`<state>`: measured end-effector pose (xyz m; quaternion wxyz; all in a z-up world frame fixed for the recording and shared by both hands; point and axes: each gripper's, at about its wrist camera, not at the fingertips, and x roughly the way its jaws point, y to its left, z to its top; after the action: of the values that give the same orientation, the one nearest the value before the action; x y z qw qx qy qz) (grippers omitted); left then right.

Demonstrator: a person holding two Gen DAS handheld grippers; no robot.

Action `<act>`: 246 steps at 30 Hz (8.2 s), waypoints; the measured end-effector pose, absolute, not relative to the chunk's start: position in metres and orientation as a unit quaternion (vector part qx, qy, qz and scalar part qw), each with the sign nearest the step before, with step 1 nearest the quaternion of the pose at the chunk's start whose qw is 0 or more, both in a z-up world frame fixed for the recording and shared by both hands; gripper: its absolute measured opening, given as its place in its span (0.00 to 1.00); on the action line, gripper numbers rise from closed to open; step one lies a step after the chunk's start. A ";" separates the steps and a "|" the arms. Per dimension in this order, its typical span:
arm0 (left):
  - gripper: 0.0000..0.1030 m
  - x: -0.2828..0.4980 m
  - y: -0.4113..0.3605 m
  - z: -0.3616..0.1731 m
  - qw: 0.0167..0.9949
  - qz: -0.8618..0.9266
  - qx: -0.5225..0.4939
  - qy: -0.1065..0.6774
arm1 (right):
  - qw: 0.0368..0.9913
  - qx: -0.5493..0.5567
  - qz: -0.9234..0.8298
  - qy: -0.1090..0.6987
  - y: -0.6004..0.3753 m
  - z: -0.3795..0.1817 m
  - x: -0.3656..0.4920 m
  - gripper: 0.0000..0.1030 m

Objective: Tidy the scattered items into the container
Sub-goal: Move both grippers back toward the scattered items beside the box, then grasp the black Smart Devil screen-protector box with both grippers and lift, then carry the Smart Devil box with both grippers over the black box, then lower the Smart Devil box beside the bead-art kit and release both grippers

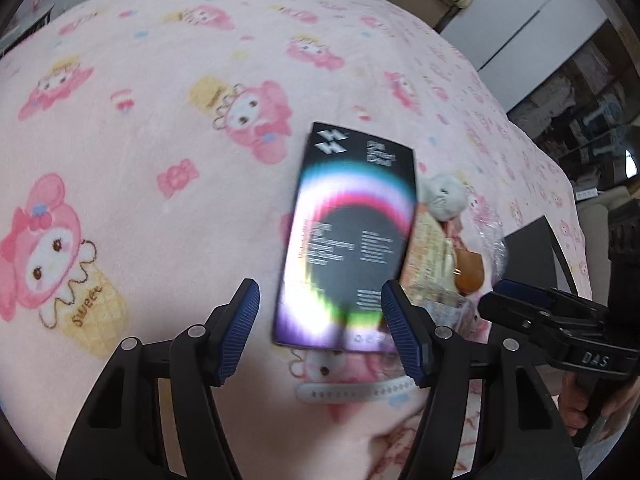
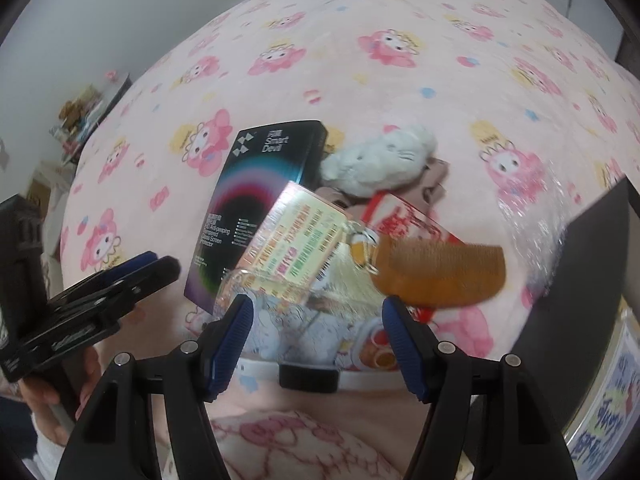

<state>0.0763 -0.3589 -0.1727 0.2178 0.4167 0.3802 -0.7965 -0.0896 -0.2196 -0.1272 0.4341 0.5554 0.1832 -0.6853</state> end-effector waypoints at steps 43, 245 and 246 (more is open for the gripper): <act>0.51 0.057 -0.379 -0.208 0.099 -0.764 0.403 0.493 | 0.369 0.547 -0.705 0.261 -0.261 -0.152 -0.096 0.63; 0.33 -0.303 -0.063 -0.177 0.078 -0.786 0.603 0.109 | 0.284 0.634 -0.719 -0.030 0.095 -0.162 -0.304 0.29; 0.32 -0.301 -0.065 -0.174 0.077 -0.787 0.601 0.114 | 0.293 0.641 -0.709 -0.033 0.095 -0.163 -0.301 0.29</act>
<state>-0.3007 -0.0646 -0.1737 0.0769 0.6009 0.1138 -0.7875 -0.3013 0.0946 -0.1625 0.2925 0.6412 -0.0327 -0.7087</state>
